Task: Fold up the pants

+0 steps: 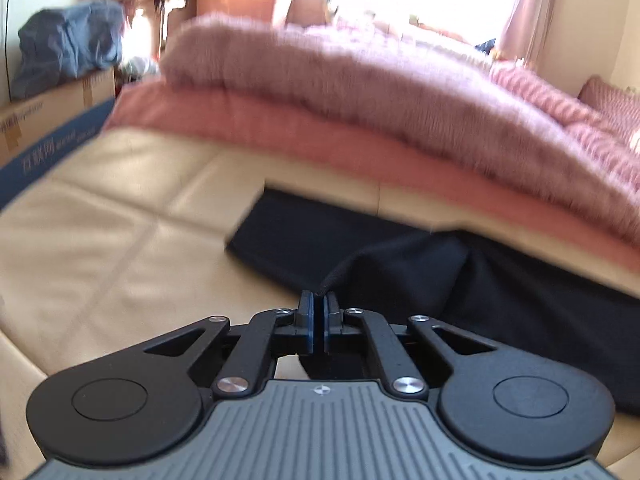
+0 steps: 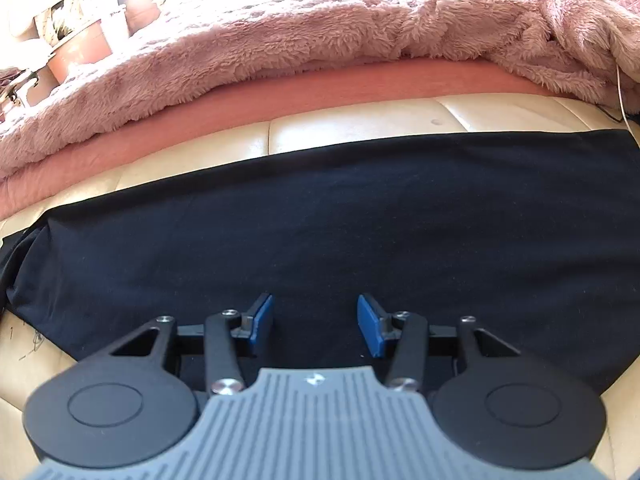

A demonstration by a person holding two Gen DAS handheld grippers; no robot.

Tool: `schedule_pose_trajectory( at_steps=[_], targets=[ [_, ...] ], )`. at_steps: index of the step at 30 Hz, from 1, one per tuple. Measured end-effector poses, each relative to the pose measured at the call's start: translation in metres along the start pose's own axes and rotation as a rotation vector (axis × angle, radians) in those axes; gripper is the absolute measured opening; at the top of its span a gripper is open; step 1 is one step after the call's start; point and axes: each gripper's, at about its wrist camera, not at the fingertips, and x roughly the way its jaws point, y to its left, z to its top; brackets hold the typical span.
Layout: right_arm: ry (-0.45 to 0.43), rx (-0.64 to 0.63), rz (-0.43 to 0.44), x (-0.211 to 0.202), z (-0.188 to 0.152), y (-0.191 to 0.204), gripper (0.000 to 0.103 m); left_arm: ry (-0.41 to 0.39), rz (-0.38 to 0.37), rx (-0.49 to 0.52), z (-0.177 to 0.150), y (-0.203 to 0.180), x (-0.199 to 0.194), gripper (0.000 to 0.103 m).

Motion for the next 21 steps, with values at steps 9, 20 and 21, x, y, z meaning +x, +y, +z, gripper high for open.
schedule_pose_trajectory(
  at_steps=[9, 20, 21],
  targets=[
    [0.004, 0.002, 0.016, -0.001, 0.0, -0.005, 0.044, -0.048, -0.097, 0.152, 0.107, -0.003, -0.04, 0.004],
    [0.028, 0.01, 0.041, -0.001, 0.005, -0.011, 0.044, 0.11, -0.032, 0.244, 0.152, 0.0, -0.02, 0.003],
    [0.031, 0.012, 0.042, -0.001, 0.006, -0.012, 0.044, 0.146, -0.011, 0.26, 0.15, 0.003, 0.002, 0.003]
  ],
)
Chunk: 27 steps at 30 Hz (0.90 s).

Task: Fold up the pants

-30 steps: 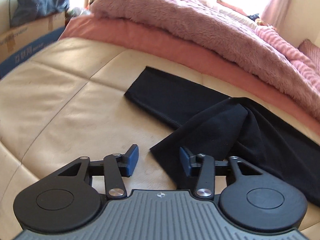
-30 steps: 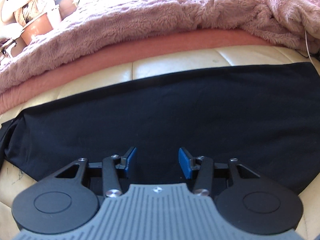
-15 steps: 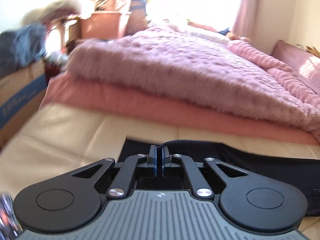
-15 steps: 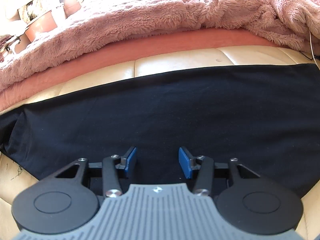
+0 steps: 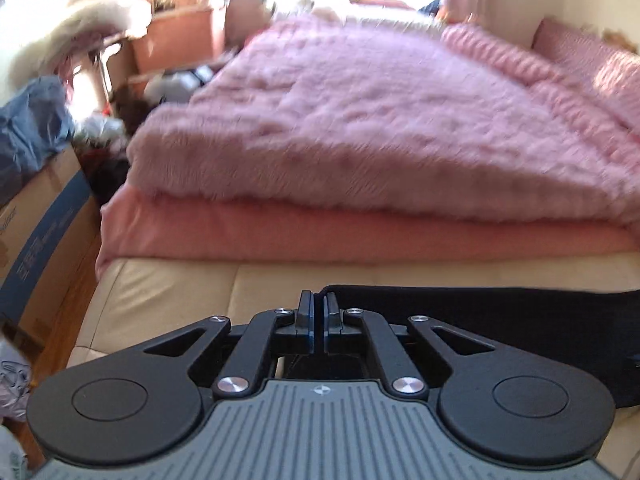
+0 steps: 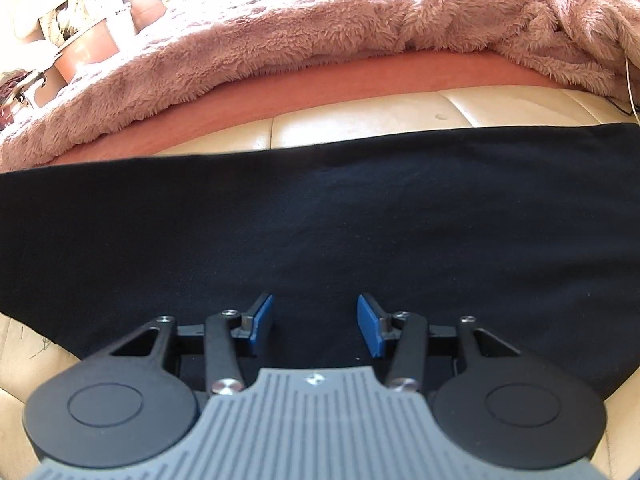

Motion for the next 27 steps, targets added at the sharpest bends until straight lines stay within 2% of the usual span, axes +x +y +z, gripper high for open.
schedule_pose_trajectory(
  at_steps=[2, 7, 9, 14, 16, 19, 21, 24, 26, 27],
  targets=[
    [0.002, 0.002, 0.002, 0.0, 0.001, -0.001, 0.044, 0.093, 0.019, -0.001, -0.004, 0.007, 0.048, 0.003],
    [0.01, -0.002, 0.004, 0.001, 0.002, -0.001, 0.044, 0.195, 0.043, 0.01, -0.015, 0.013, 0.128, 0.003],
    [0.014, -0.008, 0.004, 0.001, 0.002, -0.002, 0.044, 0.202, 0.033, -0.008, -0.018, 0.018, 0.144, 0.003],
    [0.019, -0.017, 0.005, 0.003, 0.004, -0.001, 0.044, 0.204, 0.028, 0.022, -0.021, 0.016, 0.165, 0.003],
    [0.018, -0.032, -0.002, 0.003, 0.004, 0.001, 0.044, 0.227, 0.037, 0.038, -0.025, 0.017, 0.177, 0.005],
    [0.017, -0.04, -0.004, 0.004, 0.004, 0.004, 0.047, 0.206, 0.108, 0.029, -0.026, 0.017, 0.178, 0.023],
    [0.019, -0.041, -0.002, 0.004, 0.005, 0.004, 0.047, 0.185, 0.129, -0.042, -0.026, 0.027, 0.17, 0.024],
    [0.021, -0.035, -0.007, 0.002, 0.007, 0.005, 0.047, 0.149, 0.073, -0.184, -0.031, 0.044, 0.143, 0.035],
    [0.007, -0.021, -0.011, -0.003, 0.009, 0.005, 0.047, 0.125, 0.03, -0.273, -0.041, 0.05, 0.125, 0.055],
    [-0.002, -0.017, -0.004, -0.005, 0.01, 0.007, 0.047, 0.121, 0.011, -0.321, -0.047, 0.052, 0.118, 0.056]
  ],
)
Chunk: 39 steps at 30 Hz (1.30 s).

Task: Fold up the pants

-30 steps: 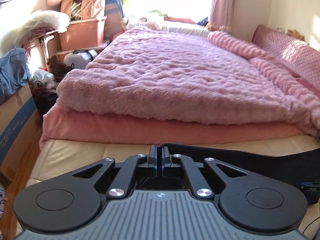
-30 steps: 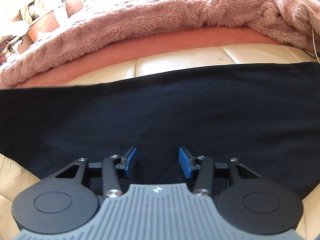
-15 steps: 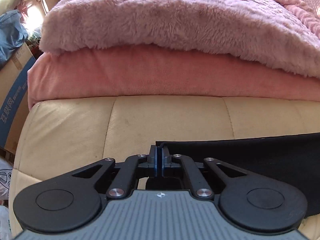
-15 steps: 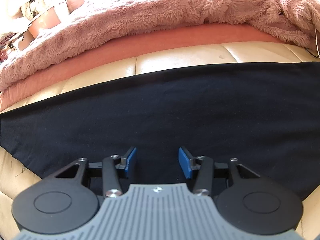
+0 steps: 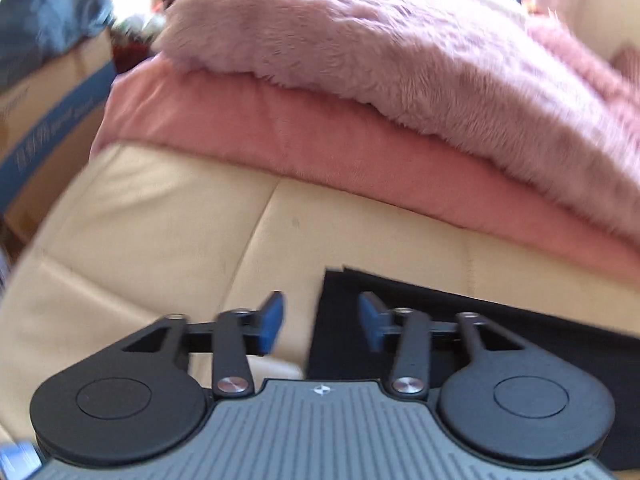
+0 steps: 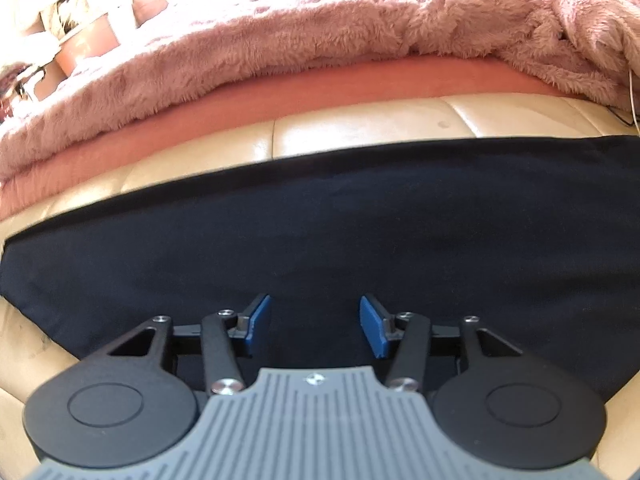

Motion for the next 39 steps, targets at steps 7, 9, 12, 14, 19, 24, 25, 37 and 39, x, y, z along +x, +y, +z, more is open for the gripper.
schedule_pose_trajectory(
  at_steps=[7, 9, 12, 14, 19, 24, 25, 37, 39],
  targets=[
    [-0.013, -0.034, 0.022, -0.007, -0.004, 0.018, 0.046, 0.033, -0.155, -0.436, -0.059, 0.028, -0.006, 0.06],
    [-0.012, -0.027, 0.034, -0.009, -0.008, 0.019, 0.044, 0.029, -0.177, -0.501, -0.07, 0.029, 0.0, 0.06],
    [-0.017, -0.043, 0.055, -0.015, -0.011, 0.023, 0.04, -0.056, -0.172, -0.532, -0.079, 0.025, -0.001, 0.06],
    [-0.014, -0.072, 0.051, -0.018, -0.014, 0.027, 0.04, -0.095, -0.161, -0.541, -0.079, 0.021, 0.0, 0.06],
    [-0.007, -0.075, 0.048, -0.02, -0.016, 0.028, 0.04, -0.18, -0.13, -0.542, -0.084, 0.01, 0.002, 0.051],
    [-0.005, -0.096, 0.04, -0.021, -0.016, 0.035, 0.04, -0.187, -0.016, -0.517, -0.083, 0.005, 0.005, 0.005],
    [-0.002, -0.1, 0.037, -0.021, -0.016, 0.036, 0.04, -0.183, -0.027, -0.527, -0.085, 0.01, 0.003, 0.004],
    [0.041, -0.176, 0.059, -0.018, -0.017, 0.061, 0.04, -0.27, -0.003, -0.601, -0.091, 0.049, -0.049, 0.003],
    [0.062, -0.189, 0.078, -0.015, -0.019, 0.068, 0.039, -0.298, -0.01, -0.605, -0.089, 0.055, -0.062, 0.003]
  ],
)
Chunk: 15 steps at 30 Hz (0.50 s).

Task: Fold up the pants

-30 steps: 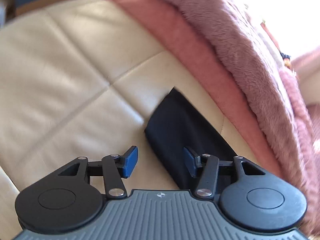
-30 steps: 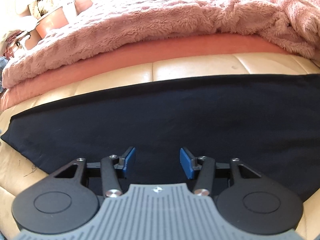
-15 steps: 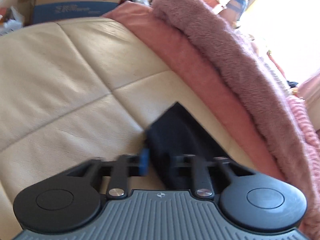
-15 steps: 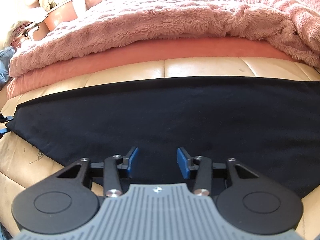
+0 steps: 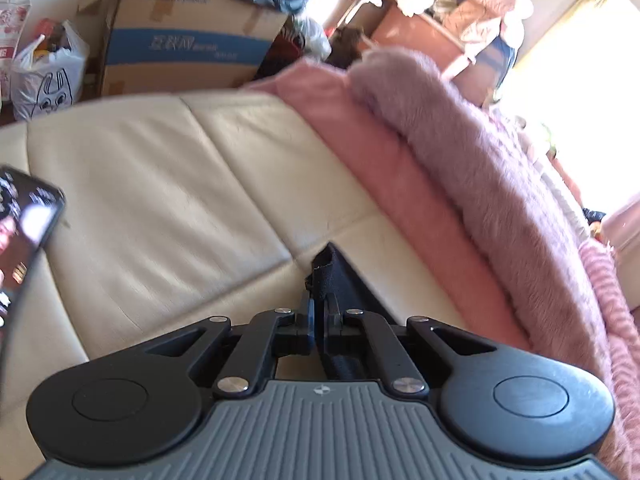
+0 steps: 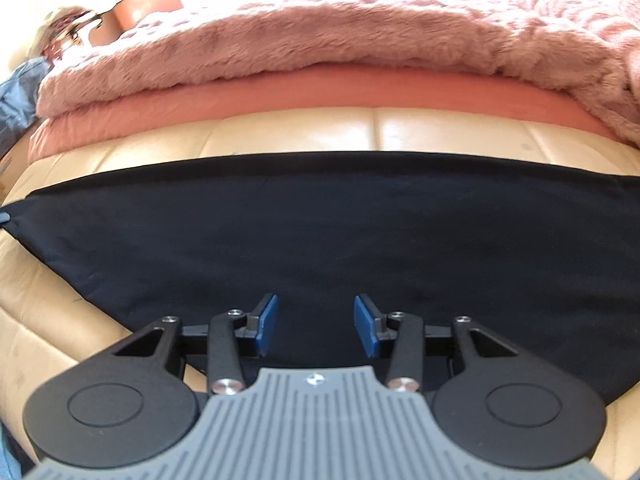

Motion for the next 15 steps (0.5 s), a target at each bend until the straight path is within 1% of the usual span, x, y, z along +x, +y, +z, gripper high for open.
schedule_pose_trajectory(
  at_steps=[3, 4, 7, 10, 13, 15],
  targets=[
    [0.085, -0.012, 0.027, 0.013, -0.004, 0.01, 0.039, -0.027, -0.056, 0.048, 0.003, -0.017, -0.019, 0.003],
    [0.091, -0.021, 0.021, 0.015, -0.006, 0.012, 0.041, -0.04, -0.08, 0.08, 0.001, -0.029, -0.027, 0.003],
    [0.076, -0.036, 0.029, 0.01, -0.006, 0.017, 0.039, -0.08, -0.169, 0.205, -0.012, -0.074, -0.053, 0.003],
    [0.041, -0.039, 0.04, -0.003, -0.005, 0.018, 0.039, -0.102, -0.251, 0.337, -0.034, -0.123, -0.076, 0.003],
    [0.014, -0.032, 0.051, -0.015, -0.005, 0.015, 0.039, -0.106, -0.298, 0.475, -0.067, -0.169, -0.09, 0.003],
    [-0.001, -0.018, 0.061, -0.021, -0.007, 0.012, 0.039, -0.09, -0.322, 0.553, -0.093, -0.194, -0.094, 0.003]
  ],
)
